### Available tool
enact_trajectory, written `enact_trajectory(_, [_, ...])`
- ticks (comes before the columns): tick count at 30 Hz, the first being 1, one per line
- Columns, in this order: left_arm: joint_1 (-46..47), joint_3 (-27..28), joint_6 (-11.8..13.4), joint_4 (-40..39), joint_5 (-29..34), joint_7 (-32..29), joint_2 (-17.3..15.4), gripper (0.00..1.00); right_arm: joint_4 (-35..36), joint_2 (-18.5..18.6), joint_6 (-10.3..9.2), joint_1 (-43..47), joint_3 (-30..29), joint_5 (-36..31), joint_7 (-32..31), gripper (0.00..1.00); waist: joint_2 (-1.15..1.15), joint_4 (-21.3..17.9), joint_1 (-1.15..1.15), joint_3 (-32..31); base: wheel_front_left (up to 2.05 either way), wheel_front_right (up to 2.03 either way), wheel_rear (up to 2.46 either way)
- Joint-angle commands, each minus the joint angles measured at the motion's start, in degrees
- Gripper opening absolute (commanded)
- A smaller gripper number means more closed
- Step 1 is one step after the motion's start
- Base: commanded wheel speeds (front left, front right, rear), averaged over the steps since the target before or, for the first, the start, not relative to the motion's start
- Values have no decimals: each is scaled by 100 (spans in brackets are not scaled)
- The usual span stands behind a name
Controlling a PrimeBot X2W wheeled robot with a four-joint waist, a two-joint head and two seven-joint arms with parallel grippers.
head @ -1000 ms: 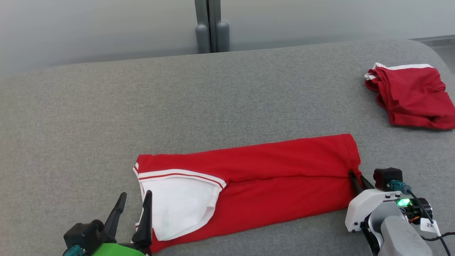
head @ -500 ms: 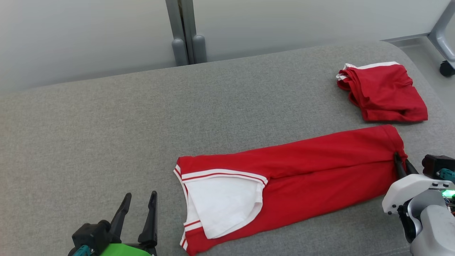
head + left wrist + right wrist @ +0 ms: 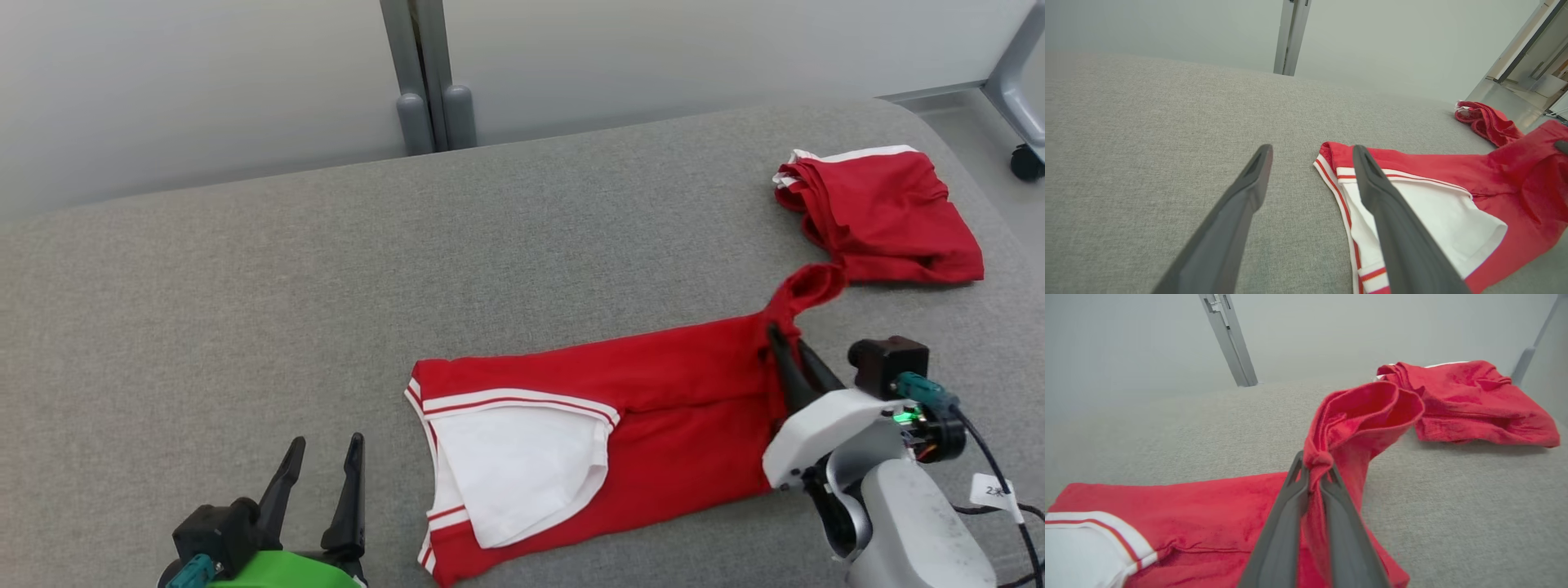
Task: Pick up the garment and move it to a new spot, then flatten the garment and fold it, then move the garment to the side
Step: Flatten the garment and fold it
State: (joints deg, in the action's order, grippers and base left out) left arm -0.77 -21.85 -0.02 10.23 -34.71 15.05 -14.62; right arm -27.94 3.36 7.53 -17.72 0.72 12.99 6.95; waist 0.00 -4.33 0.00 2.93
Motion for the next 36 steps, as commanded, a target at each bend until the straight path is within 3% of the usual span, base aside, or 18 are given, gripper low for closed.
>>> enact_trajectory(1, [88, 50, -36, 25, 54, 15, 26, 100, 181, -10, -9, 99, 197, 120, -58, 0, 0, 67, 0, -18, 0, 0, 0])
enact_trajectory(8, [118, 127, -98, 46, 126, 9, 115, 100, 772, -31, -8, 208, 1732, 989, -300, 0, 0, 263, 0, -32, 0, 0, 0])
enact_trajectory(15, [180, 203, -193, 108, 186, 9, 197, 100, 691, -35, -8, -81, 3004, 1613, -304, 0, 0, 483, 0, 42, 0, 0, 0])
enact_trajectory(28, [303, 279, -319, 243, 322, 9, 377, 100, -328, -35, -8, -813, 4224, 2386, -51, 0, 0, 870, 0, 187, 0, 0, 0])
enact_trajectory(29, [309, 287, -330, 249, 330, 8, 385, 100, -373, -35, -8, -838, 4289, 2432, -32, 10, 0, 878, 0, 193, 0, 0, 0])
enact_trajectory(31, [311, 296, -347, 260, 357, 9, 401, 100, -422, -35, -8, -905, 4451, 2560, -6, 46, 0, 890, 0, 202, 0, 0, 0])
enact_trajectory(32, [312, 303, -353, 272, 368, 8, 406, 100, -438, -36, -8, -930, 4539, 2628, 22, 100, 0, 890, 0, 205, 0, 0, 0])
enact_trajectory(36, [370, 287, -380, 328, 423, 9, 447, 100, -458, -35, -8, -1058, 4831, 2863, 146, 100, 0, 867, 0, 217, 0, 0, 0])
